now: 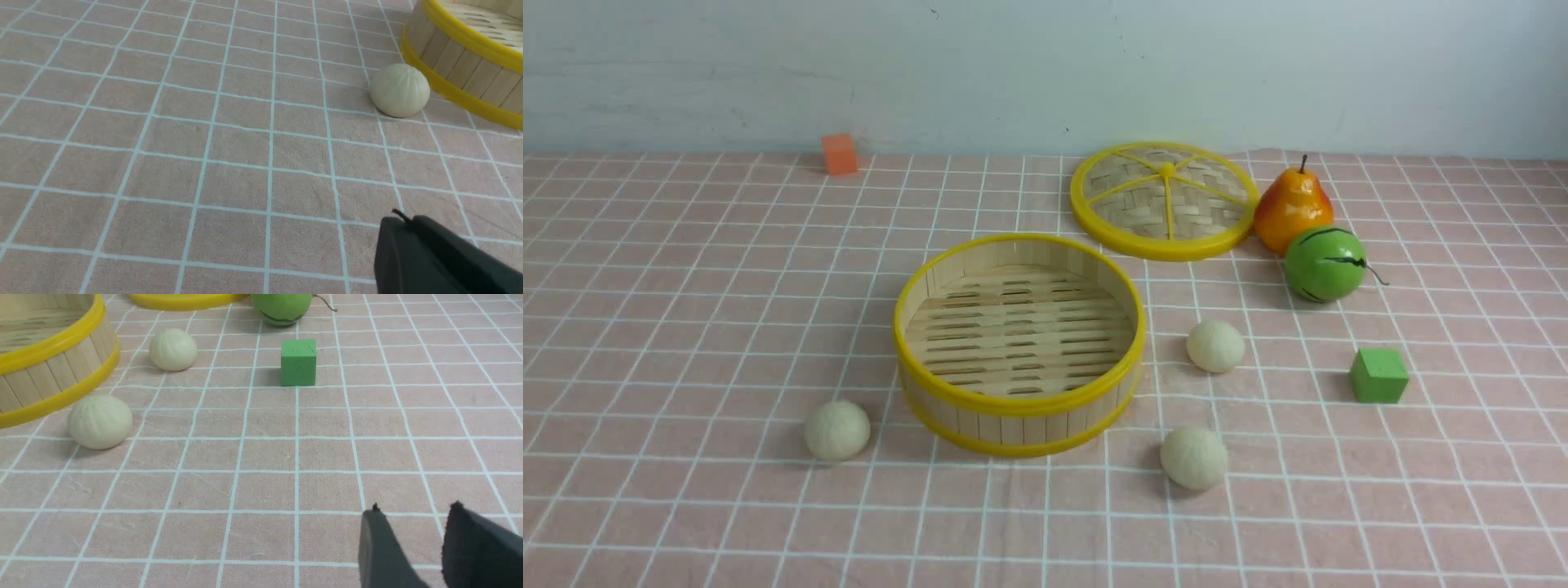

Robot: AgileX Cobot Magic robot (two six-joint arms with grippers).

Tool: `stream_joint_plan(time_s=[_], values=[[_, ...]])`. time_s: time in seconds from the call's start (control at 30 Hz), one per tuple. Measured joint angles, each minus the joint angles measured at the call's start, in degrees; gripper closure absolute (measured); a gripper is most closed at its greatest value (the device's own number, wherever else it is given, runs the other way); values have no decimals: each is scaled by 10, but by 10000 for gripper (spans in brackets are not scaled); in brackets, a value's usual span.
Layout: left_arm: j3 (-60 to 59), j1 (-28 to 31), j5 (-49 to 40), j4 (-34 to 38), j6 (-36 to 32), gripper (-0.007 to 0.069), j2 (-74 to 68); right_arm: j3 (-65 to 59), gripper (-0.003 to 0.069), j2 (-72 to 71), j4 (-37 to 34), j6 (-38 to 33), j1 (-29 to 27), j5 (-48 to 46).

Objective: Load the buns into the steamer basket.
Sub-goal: Use the left arm to grab a steamed stuffed bun

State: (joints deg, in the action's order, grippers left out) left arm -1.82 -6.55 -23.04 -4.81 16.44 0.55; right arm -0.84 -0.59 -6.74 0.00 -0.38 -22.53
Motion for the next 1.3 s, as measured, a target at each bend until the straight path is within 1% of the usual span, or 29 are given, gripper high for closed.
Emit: stream_joint_plan(time_s=[0.43,0.63,0.97,1.13,1.17,1.2,1.3], values=[[0,0,0,-1,-1,607,0,0,420,0,0,0,0,0],[0,0,1,-15,-1,607,0,0,420,0,0,0,0,0],[0,0,16,-16,-1,607,0,0,420,0,0,0,0,0],[0,0,71,-25,-1,605,0,-1,420,0,-2,0,0,15],[0,0,123,-33,-1,603,0,-5,420,0,-7,0,0,38],[0,0,129,-33,-1,603,0,-5,420,0,-7,0,0,41],[0,0,263,-49,-1,599,0,-7,420,0,-18,0,0,135]])
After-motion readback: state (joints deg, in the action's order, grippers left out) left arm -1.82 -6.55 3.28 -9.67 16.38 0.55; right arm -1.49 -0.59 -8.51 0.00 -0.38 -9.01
